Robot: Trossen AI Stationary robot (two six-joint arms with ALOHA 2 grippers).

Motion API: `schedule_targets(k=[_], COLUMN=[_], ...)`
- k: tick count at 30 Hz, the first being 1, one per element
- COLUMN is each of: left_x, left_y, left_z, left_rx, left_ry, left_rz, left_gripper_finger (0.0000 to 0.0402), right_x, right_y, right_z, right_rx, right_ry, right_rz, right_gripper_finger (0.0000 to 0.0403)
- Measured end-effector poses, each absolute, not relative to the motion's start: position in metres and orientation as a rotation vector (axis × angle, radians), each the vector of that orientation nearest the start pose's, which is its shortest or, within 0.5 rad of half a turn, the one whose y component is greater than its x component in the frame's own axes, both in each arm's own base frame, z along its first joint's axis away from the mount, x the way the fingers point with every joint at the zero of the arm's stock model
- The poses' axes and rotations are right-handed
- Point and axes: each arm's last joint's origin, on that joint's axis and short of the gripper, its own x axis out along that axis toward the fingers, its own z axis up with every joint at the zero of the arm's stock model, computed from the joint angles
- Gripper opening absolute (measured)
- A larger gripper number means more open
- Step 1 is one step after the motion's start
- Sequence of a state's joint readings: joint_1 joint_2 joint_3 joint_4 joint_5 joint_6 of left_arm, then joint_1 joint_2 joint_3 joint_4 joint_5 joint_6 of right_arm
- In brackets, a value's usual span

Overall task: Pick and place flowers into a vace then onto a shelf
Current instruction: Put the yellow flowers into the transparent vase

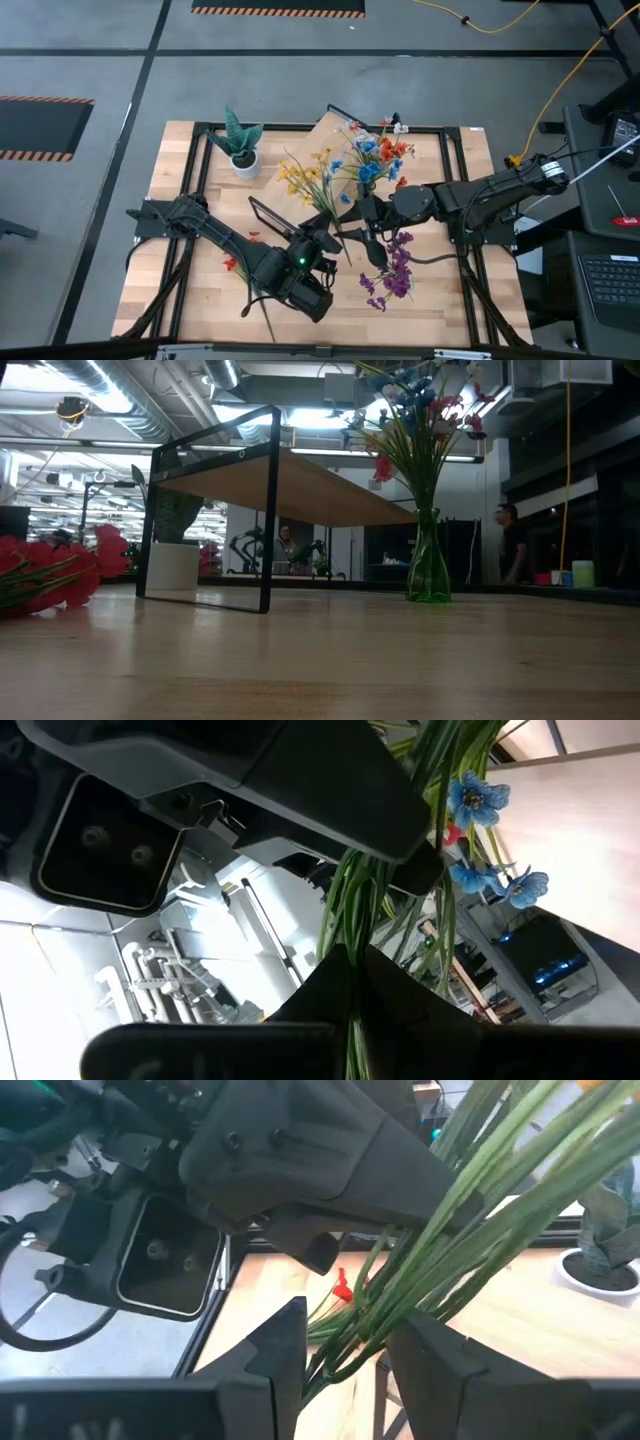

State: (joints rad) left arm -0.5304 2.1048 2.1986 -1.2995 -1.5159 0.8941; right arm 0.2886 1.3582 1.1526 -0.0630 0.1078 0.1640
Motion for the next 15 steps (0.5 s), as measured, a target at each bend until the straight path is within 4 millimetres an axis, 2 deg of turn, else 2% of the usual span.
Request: schedule_targets(k=[5, 11, 15], left_x=[0.3752, 0.3732, 0.3708], left_y=[-0.1858, -0.1895, -0.1948], left_z=[0.3479, 0.3479, 0.3472], left_rx=[1.834, 1.841, 1.836], left_ry=[1.071, 1.063, 1.050], left_rz=[0.537, 0.530, 0.493], left_gripper_finger=[0.0004, 0.0005, 0.0020], right_x=[0.2976, 0.2975, 0.2970], right_y=[0.0852, 0.0847, 0.0848], right_z=[0.3439, 0.3432, 0.3415], right_rx=[0.087, 0.068, 0.062], right_ry=[0.282, 0.287, 0.304], right_rz=[0.160, 0.150, 0.137], right_gripper_finger=[0.0108, 0.0016, 0.0011])
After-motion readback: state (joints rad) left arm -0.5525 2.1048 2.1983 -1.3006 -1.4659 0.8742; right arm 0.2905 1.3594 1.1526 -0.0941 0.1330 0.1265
